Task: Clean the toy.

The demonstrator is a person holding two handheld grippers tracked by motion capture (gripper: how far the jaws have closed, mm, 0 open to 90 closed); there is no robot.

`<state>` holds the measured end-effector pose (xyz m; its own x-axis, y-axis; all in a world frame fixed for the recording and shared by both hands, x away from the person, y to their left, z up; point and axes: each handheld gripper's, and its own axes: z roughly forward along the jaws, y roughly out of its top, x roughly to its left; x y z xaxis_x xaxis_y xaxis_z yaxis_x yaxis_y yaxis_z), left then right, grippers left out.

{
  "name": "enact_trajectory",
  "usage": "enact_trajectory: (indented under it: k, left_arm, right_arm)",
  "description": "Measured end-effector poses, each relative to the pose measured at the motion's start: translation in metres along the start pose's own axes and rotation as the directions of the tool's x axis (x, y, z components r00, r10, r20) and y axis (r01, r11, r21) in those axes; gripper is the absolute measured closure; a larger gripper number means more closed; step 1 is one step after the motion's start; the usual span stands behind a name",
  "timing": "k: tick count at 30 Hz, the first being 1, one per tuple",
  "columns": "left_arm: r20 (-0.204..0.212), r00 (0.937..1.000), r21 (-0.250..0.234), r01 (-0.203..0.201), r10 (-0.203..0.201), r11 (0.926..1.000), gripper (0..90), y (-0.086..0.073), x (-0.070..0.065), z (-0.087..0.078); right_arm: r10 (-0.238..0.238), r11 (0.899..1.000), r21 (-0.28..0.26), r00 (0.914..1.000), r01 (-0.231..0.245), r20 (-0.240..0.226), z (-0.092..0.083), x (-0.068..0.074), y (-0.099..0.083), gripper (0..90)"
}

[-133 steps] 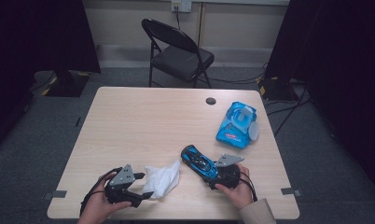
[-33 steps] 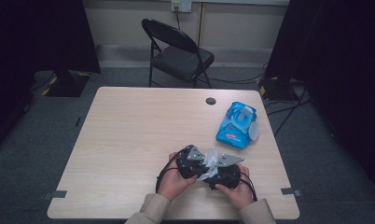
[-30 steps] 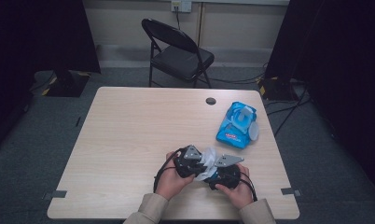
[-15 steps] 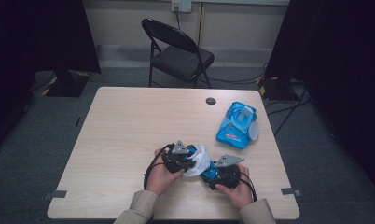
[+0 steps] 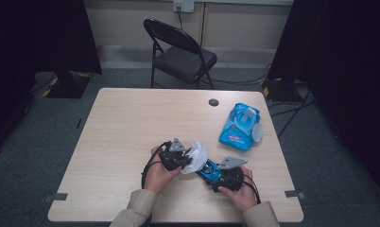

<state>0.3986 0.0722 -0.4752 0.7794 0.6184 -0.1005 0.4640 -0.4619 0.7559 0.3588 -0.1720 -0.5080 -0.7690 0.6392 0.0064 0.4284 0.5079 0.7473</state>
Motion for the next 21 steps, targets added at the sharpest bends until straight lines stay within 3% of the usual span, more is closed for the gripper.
enact_trajectory:
  k: [6,12,18,21]
  left_arm:
    - [0.003,0.9999,0.012,0.01,-0.01,0.9999,85.5,0.001,0.003,-0.001]
    - [-0.005,0.9995,-0.006,0.032,-0.032,0.9995,85.7,0.001,0.006,-0.003]
    - [-0.053,0.9977,0.02,0.043,-0.042,0.9989,86.0,-0.001,0.016,-0.015]
    - [-0.06,0.995,0.017,0.081,-0.08,0.9966,86.0,-0.006,0.024,-0.019]
  right_arm:
    - [0.0,1.0,0.0,1.0,0.0,0.0,0.0,0.0,0.0,26.3]
    - [0.0,1.0,0.0,1.0,0.0,0.0,0.0,0.0,0.0,26.3]
    - [0.0,1.0,0.0,1.0,0.0,-0.001,0.0,0.0,0.0,26.3]
    - [-0.001,1.0,0.0,1.0,0.001,-0.001,0.0,0.0,0.0,26.3]
